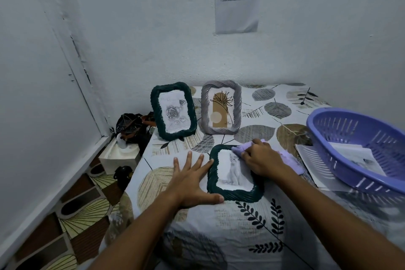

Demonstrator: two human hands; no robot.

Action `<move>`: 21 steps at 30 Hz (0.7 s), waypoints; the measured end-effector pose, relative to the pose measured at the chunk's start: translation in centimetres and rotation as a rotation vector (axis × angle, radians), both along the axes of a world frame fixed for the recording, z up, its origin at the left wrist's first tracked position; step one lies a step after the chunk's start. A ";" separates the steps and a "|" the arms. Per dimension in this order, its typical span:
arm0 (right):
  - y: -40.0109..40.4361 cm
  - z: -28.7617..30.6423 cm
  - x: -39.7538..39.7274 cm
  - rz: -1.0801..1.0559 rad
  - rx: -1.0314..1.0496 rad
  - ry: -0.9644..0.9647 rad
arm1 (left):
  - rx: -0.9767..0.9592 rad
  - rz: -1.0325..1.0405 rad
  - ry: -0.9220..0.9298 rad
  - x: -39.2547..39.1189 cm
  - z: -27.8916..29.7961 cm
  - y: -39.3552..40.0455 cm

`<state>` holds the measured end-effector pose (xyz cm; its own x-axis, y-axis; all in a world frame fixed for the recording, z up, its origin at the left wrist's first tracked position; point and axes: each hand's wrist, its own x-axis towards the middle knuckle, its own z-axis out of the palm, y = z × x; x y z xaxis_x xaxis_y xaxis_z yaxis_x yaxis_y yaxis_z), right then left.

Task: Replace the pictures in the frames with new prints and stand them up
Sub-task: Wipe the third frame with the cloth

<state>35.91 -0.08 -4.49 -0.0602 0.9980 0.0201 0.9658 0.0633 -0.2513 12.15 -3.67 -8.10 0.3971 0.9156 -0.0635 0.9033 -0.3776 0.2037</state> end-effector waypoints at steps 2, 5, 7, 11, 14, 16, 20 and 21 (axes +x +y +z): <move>-0.1 0.0 -0.7 0.012 0.030 -0.007 | -0.008 0.006 -0.010 0.0 0.1 0.0; 0.4 -0.5 -1.8 0.044 0.059 -0.073 | -0.025 0.010 -0.035 0.0 0.1 -0.1; 0.8 -0.7 -2.6 0.065 0.065 -0.082 | -0.031 0.011 -0.038 0.0 0.2 0.0; 1.3 -0.5 -5.0 0.143 0.044 -0.064 | -0.040 0.002 -0.026 -0.1 0.2 0.0; 1.5 -0.3 -5.6 0.152 0.049 -0.056 | -0.044 0.001 -0.023 -0.1 0.3 -0.1; 1.4 -0.3 -5.2 0.149 0.057 -0.085 | -0.042 0.006 -0.025 -0.2 0.3 -0.1; 0.5 -0.4 -4.6 0.210 0.018 -0.104 | -0.035 0.024 -0.030 -0.1 0.2 -0.2; 0.1 -0.4 -4.7 0.237 0.015 -0.109 | -0.038 0.028 -0.032 -0.1 0.3 -0.2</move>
<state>31.22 -0.02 -4.85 -0.2952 0.9553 0.0151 0.9448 0.2943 -0.1442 12.10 -3.83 -7.85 0.3736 0.9236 -0.0864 0.9062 -0.3435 0.2467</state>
